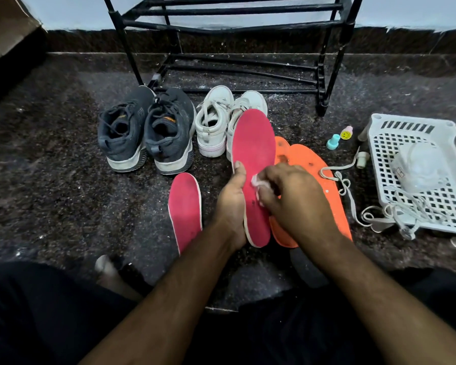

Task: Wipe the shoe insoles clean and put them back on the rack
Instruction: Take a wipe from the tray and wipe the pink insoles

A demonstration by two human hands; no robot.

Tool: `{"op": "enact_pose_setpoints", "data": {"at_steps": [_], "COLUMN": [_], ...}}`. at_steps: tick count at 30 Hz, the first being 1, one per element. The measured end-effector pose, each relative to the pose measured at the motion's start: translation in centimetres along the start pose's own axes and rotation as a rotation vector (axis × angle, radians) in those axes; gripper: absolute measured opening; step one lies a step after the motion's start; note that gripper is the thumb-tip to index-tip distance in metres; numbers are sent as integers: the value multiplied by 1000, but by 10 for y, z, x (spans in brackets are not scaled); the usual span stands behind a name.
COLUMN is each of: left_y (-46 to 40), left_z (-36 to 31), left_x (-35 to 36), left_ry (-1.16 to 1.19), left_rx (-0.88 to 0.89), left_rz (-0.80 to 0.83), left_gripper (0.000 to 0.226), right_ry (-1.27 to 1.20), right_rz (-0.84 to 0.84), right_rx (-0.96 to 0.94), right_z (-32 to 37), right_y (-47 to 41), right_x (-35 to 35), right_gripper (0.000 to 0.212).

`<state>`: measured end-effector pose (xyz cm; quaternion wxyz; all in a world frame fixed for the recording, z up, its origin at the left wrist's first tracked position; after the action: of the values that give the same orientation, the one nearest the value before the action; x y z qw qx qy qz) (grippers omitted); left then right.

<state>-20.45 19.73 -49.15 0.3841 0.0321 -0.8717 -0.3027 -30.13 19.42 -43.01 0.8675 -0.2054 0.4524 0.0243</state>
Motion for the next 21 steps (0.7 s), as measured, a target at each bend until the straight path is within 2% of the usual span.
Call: {"op": "enact_pose_setpoints", "data": {"at_steps": [2, 4, 8, 10, 12, 18, 21], "left_y": [-2, -2, -4, -6, -5, -5, -5], "left_z": [7, 6, -9, -11, -9, -2, -10], "left_x": [3, 2, -7, -6, -4, -2, -7], "left_ry": [5, 47, -21, -41, -26, 64, 8], "left_rx": [2, -21, -31, -27, -30, 6, -12], "left_rz": [16, 17, 11, 31, 30, 19, 2], "left_gripper": [64, 69, 84, 86, 86, 72, 83], "right_ry": [30, 24, 23, 0, -14, 115, 7], "right_rz": [-58, -51, 174, 229, 218, 36, 139], "right_rx": [65, 61, -11, -41, -37, 6, -13], "right_z": [-7, -1, 27, 29, 22, 7, 25], "right_y": [-10, -9, 22, 31, 28, -3, 17], "right_x": [-5, -2, 14, 14, 12, 9, 13], "right_gripper": [13, 13, 13, 11, 12, 17, 11]}}
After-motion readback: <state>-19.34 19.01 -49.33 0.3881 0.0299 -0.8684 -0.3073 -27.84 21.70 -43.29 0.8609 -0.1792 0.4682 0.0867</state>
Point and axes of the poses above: each hand's wrist, its own y-axis away from the middle knuckle, its own x-axis out of the palm, z = x × y, the point moved 4 cm from there along -y, towards the middle knuckle, and after that the axes turned 5 degrees about -z, right-handed, at the moved point
